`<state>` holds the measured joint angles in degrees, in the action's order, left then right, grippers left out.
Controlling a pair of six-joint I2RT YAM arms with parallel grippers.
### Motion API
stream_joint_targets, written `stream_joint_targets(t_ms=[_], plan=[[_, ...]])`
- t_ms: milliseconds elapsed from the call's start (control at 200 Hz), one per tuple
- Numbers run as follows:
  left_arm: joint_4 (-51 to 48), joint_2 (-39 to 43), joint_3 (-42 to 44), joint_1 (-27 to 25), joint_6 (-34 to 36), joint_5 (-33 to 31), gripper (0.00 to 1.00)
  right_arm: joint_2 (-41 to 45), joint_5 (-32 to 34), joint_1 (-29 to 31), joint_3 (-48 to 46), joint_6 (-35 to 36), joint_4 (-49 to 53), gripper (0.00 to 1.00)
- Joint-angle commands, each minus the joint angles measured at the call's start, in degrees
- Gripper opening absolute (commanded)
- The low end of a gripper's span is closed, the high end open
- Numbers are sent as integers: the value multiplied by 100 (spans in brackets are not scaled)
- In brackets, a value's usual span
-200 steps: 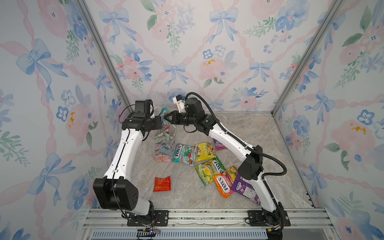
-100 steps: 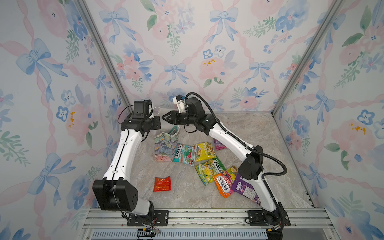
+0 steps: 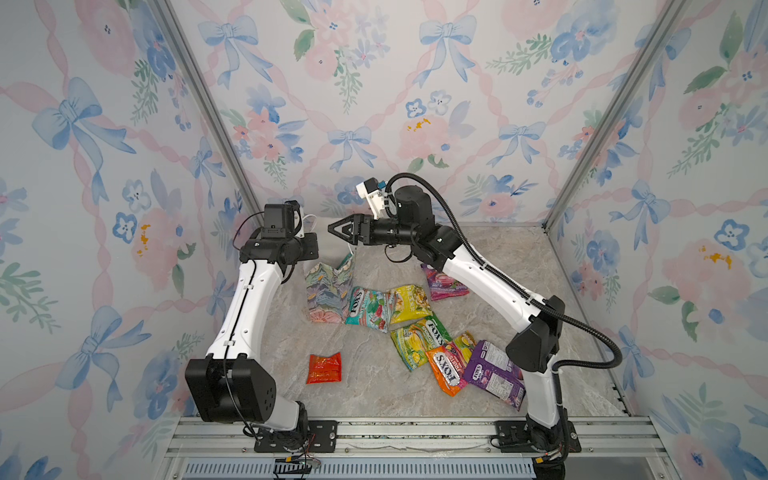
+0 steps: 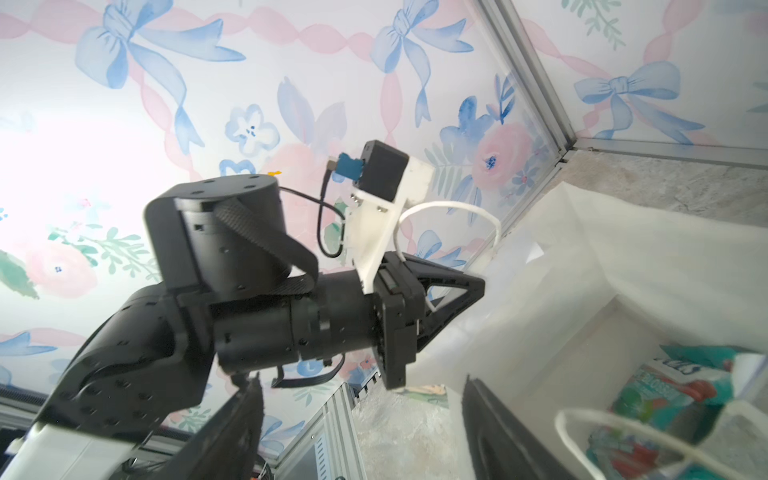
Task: Place the snacks into the paper bag
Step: 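Withdraw the open right gripper from the bag toward the packet pile, then lower the right gripper onto the teal-and-red cherry mint packet and grasp it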
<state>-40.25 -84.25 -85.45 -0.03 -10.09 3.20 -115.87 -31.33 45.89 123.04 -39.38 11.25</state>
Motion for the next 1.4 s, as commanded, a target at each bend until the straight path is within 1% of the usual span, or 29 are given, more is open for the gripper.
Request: stream_joint_targets(t_ms=[0, 80, 130, 245, 305, 345, 385, 475, 550, 715, 730, 750, 840, 985, 1185, 1205, 1395], plan=[[102, 55, 141, 58, 126, 138, 0, 696, -109, -96, -675, 476, -55, 78], [175, 95, 212, 87, 119, 184, 0, 1290, 195, -135, -1523, 868, 134, 78], [223, 108, 265, 99, 119, 214, 0, 1700, 445, -144, -2223, 1056, 187, 79], [347, 189, 436, 126, 113, 230, 0, 2649, 1236, -155, -3859, 1381, 292, 79], [434, 245, 547, 135, 84, 210, 0, 2996, 1828, -157, -4571, 1534, 499, 80], [494, 283, 618, 148, 62, 191, 0, 3235, 2205, -167, -5016, 1503, 580, 79], [551, 331, 688, 148, 27, 170, 0, 3449, 2408, -194, -5457, 1389, 534, 79], [704, 464, 892, 162, -20, 113, 0, 3836, 2485, -234, -6456, 995, 184, 79], [812, 580, 1023, 162, -29, 76, 0, 3976, 2501, -260, -6945, 786, 121, 79], [990, 792, 1223, 184, -40, 4, 0, 3841, 2214, -368, -7416, 401, -157, 77], [999, 803, 1230, 184, -38, 10, 0, 3819, 2187, -370, -7431, 397, -199, 77], [1001, 813, 1245, 182, -37, 6, 0, 3766, 2128, -378, -7464, 184, -296, 76], [1021, 820, 1276, 188, -37, 34, 0, 3522, 2028, -362, -7450, -17, -541, 75], [1019, 839, 1326, 201, -20, 49, 0, 2954, 1812, -339, -7187, -181, -814, 72], [1023, 881, 1359, 215, -20, 90, 0, 2136, 1623, -277, -6503, -296, -1092, 68], [1030, 888, 1357, 221, -20, 100, 0, 1935, 1611, -265, -6426, -305, -1118, 68], [1064, 944, 1394, 241, -26, 170, 0, 1141, 1534, -212, -5799, -355, -1126, 66]])
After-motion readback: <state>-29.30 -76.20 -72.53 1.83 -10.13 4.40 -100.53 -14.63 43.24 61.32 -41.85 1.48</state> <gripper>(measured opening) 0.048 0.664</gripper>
